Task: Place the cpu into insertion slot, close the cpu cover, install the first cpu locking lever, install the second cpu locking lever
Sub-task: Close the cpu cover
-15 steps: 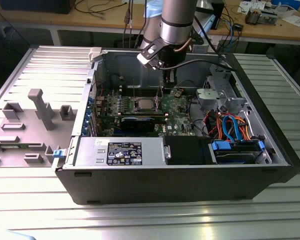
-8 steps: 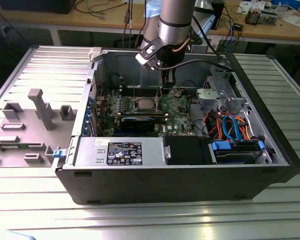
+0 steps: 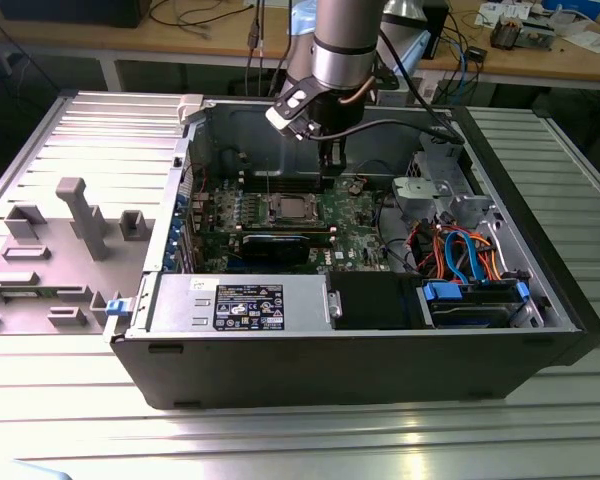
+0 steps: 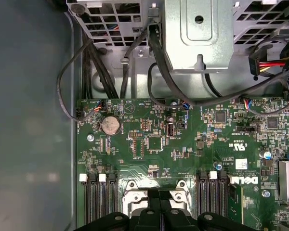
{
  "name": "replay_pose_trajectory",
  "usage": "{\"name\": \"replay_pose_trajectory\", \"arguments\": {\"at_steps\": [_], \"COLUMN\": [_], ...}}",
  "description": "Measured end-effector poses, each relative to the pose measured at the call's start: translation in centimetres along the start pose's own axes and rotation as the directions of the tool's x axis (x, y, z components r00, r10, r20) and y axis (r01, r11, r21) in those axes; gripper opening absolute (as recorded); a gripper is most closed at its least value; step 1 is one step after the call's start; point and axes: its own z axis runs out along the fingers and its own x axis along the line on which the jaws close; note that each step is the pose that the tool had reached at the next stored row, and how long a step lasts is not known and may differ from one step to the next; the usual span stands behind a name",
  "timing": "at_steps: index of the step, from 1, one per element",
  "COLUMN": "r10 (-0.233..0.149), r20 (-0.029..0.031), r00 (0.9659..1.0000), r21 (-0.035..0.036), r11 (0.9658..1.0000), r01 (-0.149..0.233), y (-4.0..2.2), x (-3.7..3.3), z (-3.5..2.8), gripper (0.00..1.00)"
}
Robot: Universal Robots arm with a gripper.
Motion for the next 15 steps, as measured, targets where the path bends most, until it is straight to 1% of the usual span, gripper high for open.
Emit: {"name": "replay_pose_trajectory", "arguments": {"at_steps": [3, 4, 5, 7, 9, 12, 15], "r10": [0.000, 0.000, 0.000, 0.000, 0.000, 0.000, 0.000], "r20": [-0.0001, -0.0003, -0.0001, 0.0001, 0.0000, 0.0001, 0.0000], "r00": [1.0000, 1.0000, 1.0000, 1.0000, 1.0000, 1.0000, 1.0000], "r21": [0.0000, -0.0001, 0.0000, 0.0000, 0.0000, 0.0000, 0.0000], "r11": [1.0000, 1.0000, 1.0000, 1.0000, 1.0000, 1.0000, 1.0000], "r01": [0.000, 0.000, 0.000, 0.000, 0.000, 0.000, 0.000], "y": [-0.08, -0.42, -0.98, -1.58, -2.91, -3.80, -3.86], "x": [0.00, 0.00, -0.01, -0.01, -0.02, -0.03, -0.02], "z": [0.02, 0.09, 0.18, 0.31, 0.64, 0.97, 0.99], "gripper": [0.11, 0.11, 0.11, 0.11, 0.11, 0.11, 0.11]}}
